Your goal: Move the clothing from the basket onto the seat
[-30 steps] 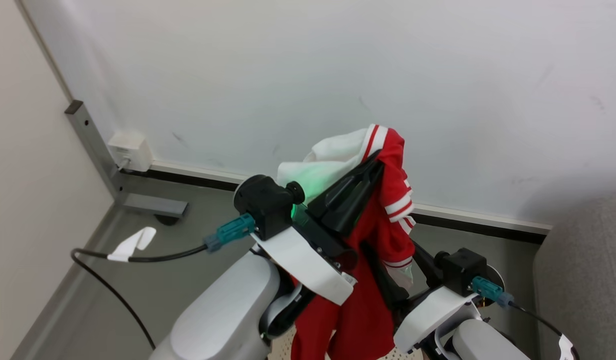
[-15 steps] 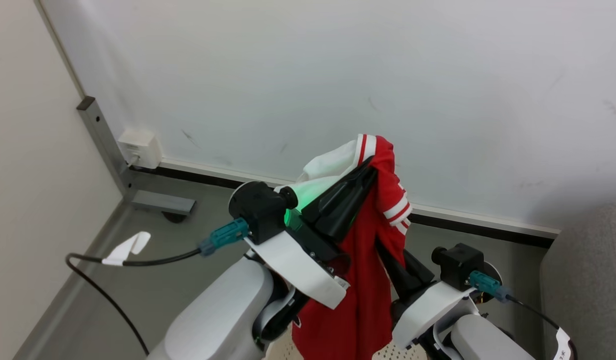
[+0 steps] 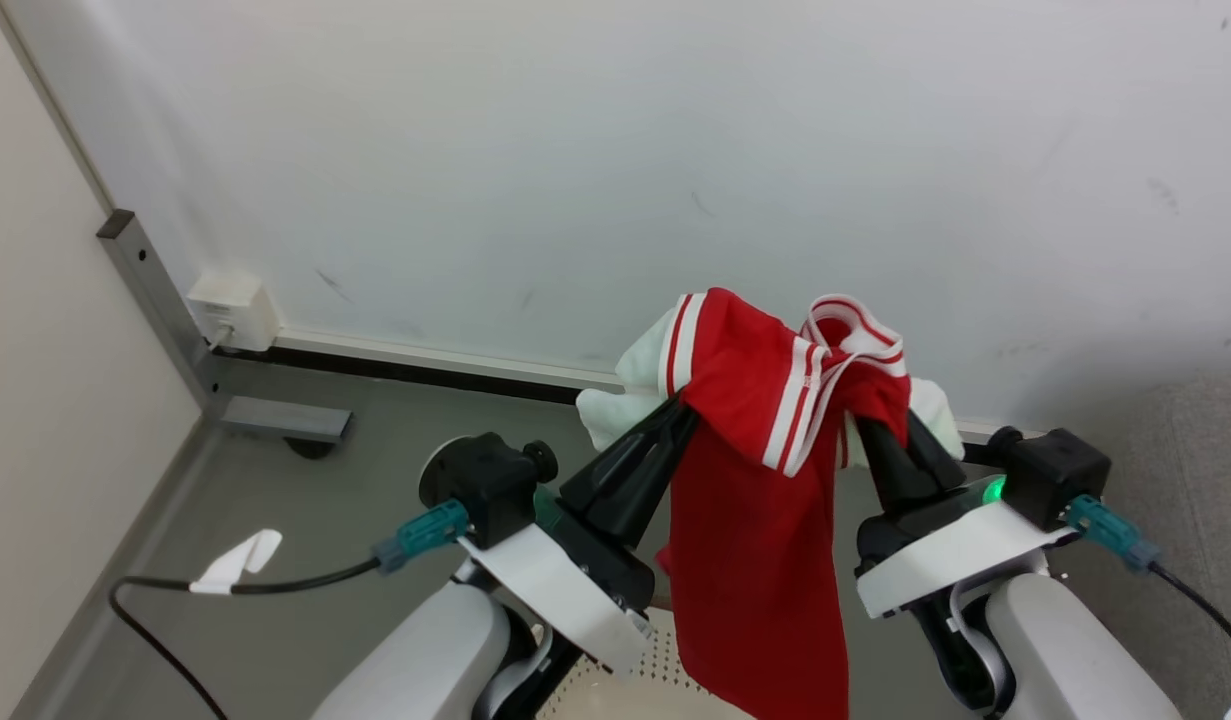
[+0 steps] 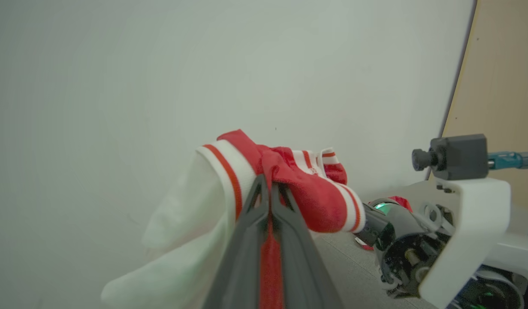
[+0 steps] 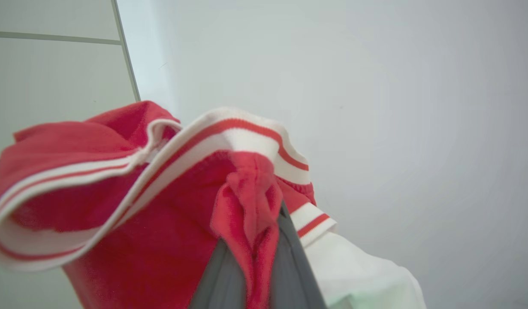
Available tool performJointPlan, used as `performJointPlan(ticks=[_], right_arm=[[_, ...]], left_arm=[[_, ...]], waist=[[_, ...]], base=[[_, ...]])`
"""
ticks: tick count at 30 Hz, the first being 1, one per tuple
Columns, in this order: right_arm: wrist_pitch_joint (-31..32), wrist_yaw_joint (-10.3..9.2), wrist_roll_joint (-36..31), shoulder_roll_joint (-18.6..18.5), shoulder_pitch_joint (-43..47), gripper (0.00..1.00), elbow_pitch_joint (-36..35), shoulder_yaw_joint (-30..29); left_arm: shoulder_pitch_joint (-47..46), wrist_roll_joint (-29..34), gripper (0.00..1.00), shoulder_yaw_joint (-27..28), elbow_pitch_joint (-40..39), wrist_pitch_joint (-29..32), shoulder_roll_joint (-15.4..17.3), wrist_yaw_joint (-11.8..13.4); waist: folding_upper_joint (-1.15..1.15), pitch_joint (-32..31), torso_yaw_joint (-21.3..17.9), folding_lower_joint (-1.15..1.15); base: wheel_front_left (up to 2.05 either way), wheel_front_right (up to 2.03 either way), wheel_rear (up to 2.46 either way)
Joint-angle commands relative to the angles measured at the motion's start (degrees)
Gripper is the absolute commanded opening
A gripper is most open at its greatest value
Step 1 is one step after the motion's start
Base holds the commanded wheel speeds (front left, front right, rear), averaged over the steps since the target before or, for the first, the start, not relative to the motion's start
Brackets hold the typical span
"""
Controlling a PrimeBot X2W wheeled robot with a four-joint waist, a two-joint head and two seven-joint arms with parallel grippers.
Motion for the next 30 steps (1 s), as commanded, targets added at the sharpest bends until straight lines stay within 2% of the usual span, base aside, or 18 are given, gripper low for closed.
performJointPlan(ticks=[1, 4, 5, 6, 7, 18, 30], right_arm=[[0.0, -0.13, -0.72, -0.53, 0.83, 0.0, -0.86, -1.11], [0.0, -0.13, -1.21, -1.45, 1.14, 0.0, -2.99, -3.45], [0.0, -0.13, -1.32, -1.89, 1.32, 0.0, -3.74, -4.03], [0.0, -0.13, -1.57, -2.36, 1.5, 0.0, -4.32, -4.63], [0.0, -0.13, -1.67, -2.76, 1.72, 0.0, -4.99, -5.24], [0.0, -0.13, -2.77, -7.68, 2.43, 0.0, -14.05, -12.55], [0.01, -0.13, -4.63, -13.2, -0.03, 0.0, -23.22, -15.88]], left_arm=[[1.01, 0.29, 0.0, 0.02, -0.05, -0.02, 0.49, 0.19], [2.38, -0.54, 0.02, -0.18, -0.81, -0.02, 0.34, 0.16], [2.81, -0.82, 0.44, -0.36, -1.07, -0.02, 0.51, 0.15], [3.02, -0.8, 0.92, -0.7, -1.48, -0.02, 0.77, 0.14], [3.33, -1.01, 1.0, -1.34, -1.85, -0.02, 0.97, 0.13], [5.2, -0.04, 1.0, -2.5, -2.61, -0.01, 3.13, 0.12], [5.96, 2.71, 1.0, 0.69, -1.66, -0.02, 2.69, 0.12]], waist=[[0.0, 0.1, -0.24, 0.0], [0.0, 0.29, -0.92, 0.0], [0.0, 0.47, -1.2, 0.0], [0.0, 0.64, -1.44, 0.0], [0.0, 0.77, -1.68, 0.0], [0.0, 2.12, -6.24, 0.0], [0.0, 4.6, -18.73, 0.0]], base=[[0.0, 0.0, 0.0], [0.0, 0.0, 0.0], [0.0, 0.0, 0.0], [0.0, 0.0, 0.0], [0.0, 0.0, 0.0], [0.0, 0.0, 0.0], [0.0, 0.0, 0.0]])
